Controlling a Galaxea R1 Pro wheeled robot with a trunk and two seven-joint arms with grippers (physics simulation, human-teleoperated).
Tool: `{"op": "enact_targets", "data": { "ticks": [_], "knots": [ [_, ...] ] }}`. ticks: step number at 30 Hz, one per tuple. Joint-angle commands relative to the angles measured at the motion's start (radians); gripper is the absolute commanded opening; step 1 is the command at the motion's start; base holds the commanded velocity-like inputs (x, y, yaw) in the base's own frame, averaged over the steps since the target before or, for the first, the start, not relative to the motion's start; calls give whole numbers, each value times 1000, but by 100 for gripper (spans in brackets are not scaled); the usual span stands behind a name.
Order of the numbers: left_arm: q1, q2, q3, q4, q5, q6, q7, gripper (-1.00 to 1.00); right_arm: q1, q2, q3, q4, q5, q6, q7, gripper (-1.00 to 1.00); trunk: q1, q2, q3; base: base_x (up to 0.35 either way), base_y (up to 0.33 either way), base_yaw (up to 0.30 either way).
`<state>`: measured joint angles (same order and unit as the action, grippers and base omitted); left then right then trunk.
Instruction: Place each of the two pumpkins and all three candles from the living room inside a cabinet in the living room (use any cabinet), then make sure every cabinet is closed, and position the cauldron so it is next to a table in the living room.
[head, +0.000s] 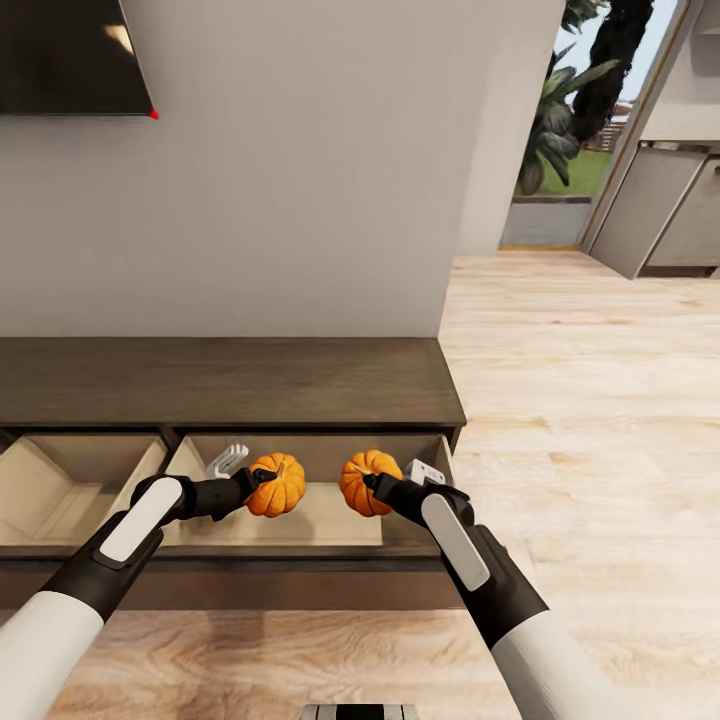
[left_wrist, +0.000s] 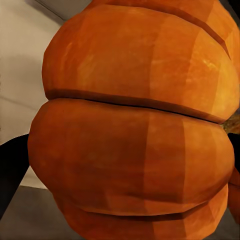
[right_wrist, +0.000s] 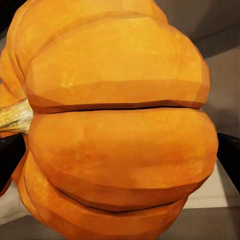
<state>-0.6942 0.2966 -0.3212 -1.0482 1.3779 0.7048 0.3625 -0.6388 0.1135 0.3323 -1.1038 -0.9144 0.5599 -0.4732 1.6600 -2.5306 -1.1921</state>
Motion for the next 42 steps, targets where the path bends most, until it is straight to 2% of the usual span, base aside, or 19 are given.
{"op": "enact_targets", "data": {
  "ticks": [1, 5, 32, 33, 42],
  "knots": [
    [-1, 1, -2, -2, 10, -1, 10, -100, -1, 0, 2, -1, -10, 0, -12, -100, 0, -1, -5, 0, 0, 0],
    [-1, 1, -3, -1, 10, -1, 10, -100, -2, 0, 3, -1, -11, 0, -13, -100, 2, -2, -20, 0, 0, 0],
    [-1, 1, -3, -4, 10, -1, 9, -100, -2, 0, 5, 2, -11, 0, -13, -100, 2, -2, -20, 0, 0, 0],
    [-1, 1, -3, -4, 10, -1, 9, 100, -2, 0, 5, 3, -11, 0, -13, -100, 2, -2, -20, 0, 0, 0],
    [-1, 1, -2, -4, 10, -1, 9, 100, -2, 0, 5, 5, -11, 0, -13, -100, 2, -2, -20, 0, 0, 0]
  ]
}}
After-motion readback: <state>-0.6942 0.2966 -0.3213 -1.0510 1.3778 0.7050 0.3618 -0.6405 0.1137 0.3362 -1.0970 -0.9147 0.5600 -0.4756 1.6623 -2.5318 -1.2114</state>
